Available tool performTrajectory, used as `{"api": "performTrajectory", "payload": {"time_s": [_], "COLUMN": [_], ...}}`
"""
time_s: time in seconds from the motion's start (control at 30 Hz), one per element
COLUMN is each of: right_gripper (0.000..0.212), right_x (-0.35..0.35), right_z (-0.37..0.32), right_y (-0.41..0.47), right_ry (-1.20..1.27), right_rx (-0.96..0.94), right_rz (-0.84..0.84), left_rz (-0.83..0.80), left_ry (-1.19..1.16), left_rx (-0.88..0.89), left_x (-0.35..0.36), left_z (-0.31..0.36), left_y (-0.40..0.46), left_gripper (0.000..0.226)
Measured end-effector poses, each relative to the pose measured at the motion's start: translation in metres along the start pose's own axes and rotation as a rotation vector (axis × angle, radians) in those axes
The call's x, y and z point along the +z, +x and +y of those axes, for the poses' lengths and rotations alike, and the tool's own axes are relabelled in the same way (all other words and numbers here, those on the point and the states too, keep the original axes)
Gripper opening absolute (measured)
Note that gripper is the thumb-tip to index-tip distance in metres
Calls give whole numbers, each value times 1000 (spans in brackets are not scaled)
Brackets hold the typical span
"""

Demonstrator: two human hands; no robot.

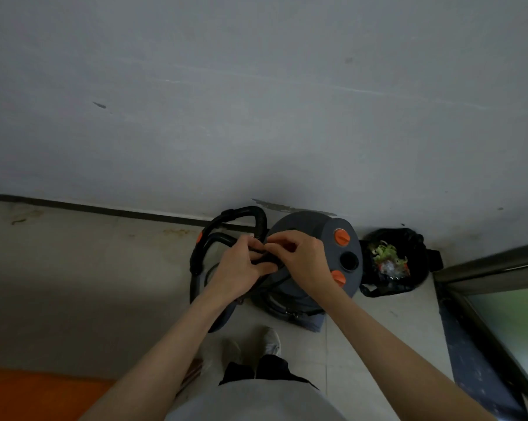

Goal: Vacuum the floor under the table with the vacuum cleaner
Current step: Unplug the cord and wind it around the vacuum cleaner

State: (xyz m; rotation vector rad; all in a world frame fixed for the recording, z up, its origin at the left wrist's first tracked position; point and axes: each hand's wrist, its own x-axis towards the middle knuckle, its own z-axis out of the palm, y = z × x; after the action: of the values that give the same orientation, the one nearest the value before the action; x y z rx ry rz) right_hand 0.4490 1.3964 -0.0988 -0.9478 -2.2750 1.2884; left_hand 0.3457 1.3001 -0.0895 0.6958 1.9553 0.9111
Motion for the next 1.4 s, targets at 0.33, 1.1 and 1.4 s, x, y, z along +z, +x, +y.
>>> {"api": "performTrajectory", "payload": {"time_s": [0.33, 1.1, 1.4], "right_gripper": [23, 6, 12], "right_x": [-13, 1, 3], "right_z": [1, 31, 6], "right_y": [-10, -10, -22], "right_ry": [-11, -105, 832], "right_rx": [-53, -83, 565], "right_rz": [-146, -110, -145], "left_rz": [-1, -35, 27], "left_ry": [-92, -257, -73], "left_rx": [19, -52, 67], "left_x": [-16, -17, -9], "left_z": [-3, -8, -9], "left_y": [9, 6, 5], "left_gripper": [26, 17, 23]}}
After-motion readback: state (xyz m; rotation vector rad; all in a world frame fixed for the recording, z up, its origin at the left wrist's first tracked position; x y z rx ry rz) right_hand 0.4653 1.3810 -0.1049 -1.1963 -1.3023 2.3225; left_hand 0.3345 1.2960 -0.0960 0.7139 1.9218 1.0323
